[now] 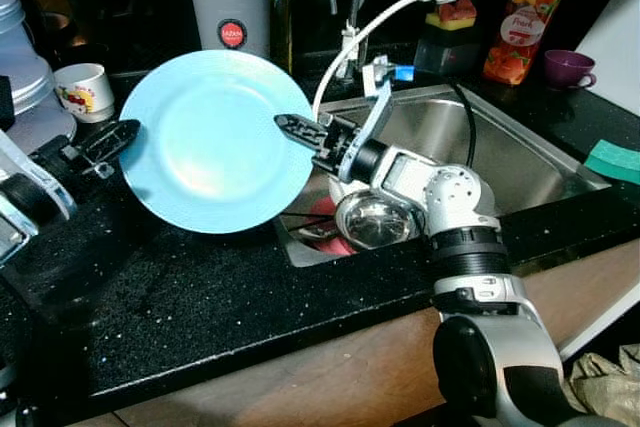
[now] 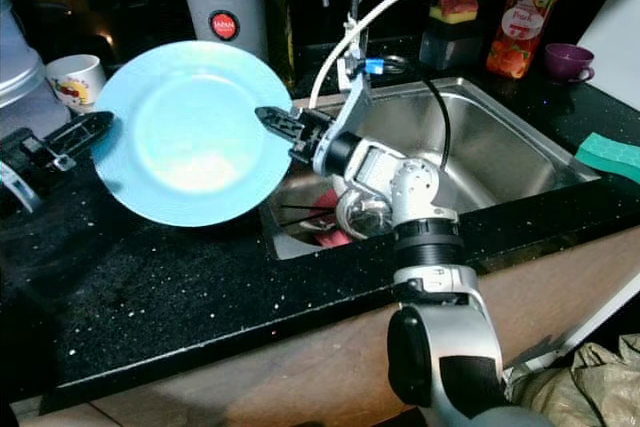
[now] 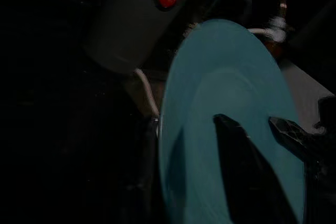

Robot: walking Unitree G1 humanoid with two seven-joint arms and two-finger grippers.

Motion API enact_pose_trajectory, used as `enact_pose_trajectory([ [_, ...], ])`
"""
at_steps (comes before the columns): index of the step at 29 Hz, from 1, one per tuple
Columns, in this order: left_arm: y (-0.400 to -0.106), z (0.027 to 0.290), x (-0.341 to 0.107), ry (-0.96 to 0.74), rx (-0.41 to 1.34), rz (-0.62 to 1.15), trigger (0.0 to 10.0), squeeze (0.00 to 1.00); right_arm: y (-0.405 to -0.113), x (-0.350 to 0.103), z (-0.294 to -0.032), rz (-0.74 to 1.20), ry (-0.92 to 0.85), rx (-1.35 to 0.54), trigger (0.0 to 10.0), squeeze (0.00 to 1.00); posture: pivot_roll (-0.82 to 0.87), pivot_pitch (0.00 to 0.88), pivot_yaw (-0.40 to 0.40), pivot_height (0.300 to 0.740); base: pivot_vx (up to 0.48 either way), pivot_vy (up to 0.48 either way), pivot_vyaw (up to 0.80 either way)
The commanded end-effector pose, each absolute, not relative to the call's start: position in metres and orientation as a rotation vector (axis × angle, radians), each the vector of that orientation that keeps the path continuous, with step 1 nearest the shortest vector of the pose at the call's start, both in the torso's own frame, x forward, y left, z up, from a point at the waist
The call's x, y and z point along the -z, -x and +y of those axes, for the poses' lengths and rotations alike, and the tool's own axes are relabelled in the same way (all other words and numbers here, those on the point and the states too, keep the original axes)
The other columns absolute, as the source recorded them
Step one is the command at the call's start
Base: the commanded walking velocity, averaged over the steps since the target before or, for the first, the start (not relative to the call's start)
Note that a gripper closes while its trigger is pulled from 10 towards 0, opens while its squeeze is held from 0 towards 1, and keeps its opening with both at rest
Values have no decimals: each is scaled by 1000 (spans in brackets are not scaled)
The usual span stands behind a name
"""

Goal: Kitchen organization

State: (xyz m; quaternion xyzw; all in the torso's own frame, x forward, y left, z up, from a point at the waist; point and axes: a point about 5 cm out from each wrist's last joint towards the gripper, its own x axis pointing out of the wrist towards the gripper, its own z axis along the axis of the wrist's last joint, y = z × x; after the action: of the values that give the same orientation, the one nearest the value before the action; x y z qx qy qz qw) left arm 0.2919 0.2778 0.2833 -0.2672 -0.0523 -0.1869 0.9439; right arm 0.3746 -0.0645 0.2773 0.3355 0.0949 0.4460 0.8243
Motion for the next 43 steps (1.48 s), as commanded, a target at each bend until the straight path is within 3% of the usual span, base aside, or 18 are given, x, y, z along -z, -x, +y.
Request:
enact_pose_trajectory([
  [1,-295,289,-285,525,296,-110,10000,1000,-379,-285,-74,173,-727,-919,0,0,55,83,-21,740,0,0,0],
  [2,-295,289,-285,525,296,-110,10000,1000,-379,-285,-74,173,-727,-919,0,0,55,83,-21,740,0,0,0],
  [3,-295,293,-285,522,284,-109,10000,0,-382,-287,-82,157,-725,-892,0,0,50,87,-16,740,0,0,0],
  [13,-293,318,-285,456,139,-86,10000,0,-403,-303,-154,8,-651,-605,0,0,51,84,-10,740,0,0,0],
  [15,-296,315,-285,363,140,-76,10000,0,-405,-309,-167,-36,-588,-538,0,0,51,81,-13,740,0,0,0],
  [18,-303,293,-283,198,225,-49,10000,0,-406,-313,-173,-67,-440,-472,0,0,52,78,-15,740,0,0,0],
  [21,-314,243,-271,7,440,5,10000,0,-409,-311,-167,-71,-305,-432,0,0,47,74,-12,740,0,0,0],
  [22,-314,243,-271,7,440,5,10000,0,-409,-311,-167,-71,-305,-432,0,0,47,74,-12,740,0,0,0],
  [24,-321,208,-259,-86,579,38,10000,0,-411,-307,-162,-75,-257,-401,0,0,47,74,-12,740,0,0,0],
  [25,-321,208,-259,-86,579,38,10000,0,-411,-307,-162,-75,-257,-401,0,0,47,74,-12,740,0,0,0],
  [26,-329,174,-254,-140,687,30,10000,0,-413,-299,-155,-63,-191,-393,0,0,43,70,-8,740,0,0,0],
  [27,-329,174,-254,-140,687,30,10000,0,-413,-299,-155,-63,-191,-393,0,0,43,70,-8,740,0,0,0],
  [29,-335,146,-253,-146,772,7,10000,0,-412,-291,-148,-53,-130,-410,0,0,35,65,-1,740,0,0,0],
  [35,-337,114,-251,-162,900,-4,10000,0,-409,-278,-141,-31,25,-447,0,0,22,61,7,740,0,0,0],
  [39,-338,109,-249,-162,926,-2,10000,0,-407,-259,-144,39,171,-456,0,0,20,57,6,740,0,0,0],
  [43,-341,108,-245,-156,923,7,10000,0,-407,-248,-143,90,183,-467,0,0,21,57,5,740,0,0,0],
])
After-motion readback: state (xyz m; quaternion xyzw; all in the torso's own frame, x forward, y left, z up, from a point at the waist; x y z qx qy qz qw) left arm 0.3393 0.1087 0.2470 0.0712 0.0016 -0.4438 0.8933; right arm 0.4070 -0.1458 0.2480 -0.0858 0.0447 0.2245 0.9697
